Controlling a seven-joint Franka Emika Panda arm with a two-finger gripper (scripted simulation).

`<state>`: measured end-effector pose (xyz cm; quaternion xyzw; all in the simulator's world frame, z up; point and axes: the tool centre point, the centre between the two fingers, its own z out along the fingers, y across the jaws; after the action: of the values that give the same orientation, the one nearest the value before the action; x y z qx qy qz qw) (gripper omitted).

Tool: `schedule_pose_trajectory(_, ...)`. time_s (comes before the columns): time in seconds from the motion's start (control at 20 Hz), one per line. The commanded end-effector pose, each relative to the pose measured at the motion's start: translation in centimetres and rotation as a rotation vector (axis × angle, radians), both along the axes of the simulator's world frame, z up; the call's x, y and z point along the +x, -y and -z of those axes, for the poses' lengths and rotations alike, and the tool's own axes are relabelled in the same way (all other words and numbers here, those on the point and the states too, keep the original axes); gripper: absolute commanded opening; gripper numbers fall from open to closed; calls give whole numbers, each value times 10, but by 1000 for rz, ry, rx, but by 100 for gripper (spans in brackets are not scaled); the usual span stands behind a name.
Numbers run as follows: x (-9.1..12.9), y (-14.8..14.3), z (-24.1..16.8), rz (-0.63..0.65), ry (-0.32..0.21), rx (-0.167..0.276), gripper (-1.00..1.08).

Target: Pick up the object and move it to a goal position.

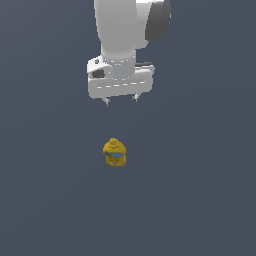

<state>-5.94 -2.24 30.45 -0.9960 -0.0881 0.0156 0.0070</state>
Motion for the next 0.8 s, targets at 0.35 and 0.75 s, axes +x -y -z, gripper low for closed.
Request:
schedule_pose_trajectory(0.35, 19, 6, 14, -237, 7, 0, 100)
schedule_pose_trajectory(0.75, 35, 12, 26, -438, 13, 2, 100)
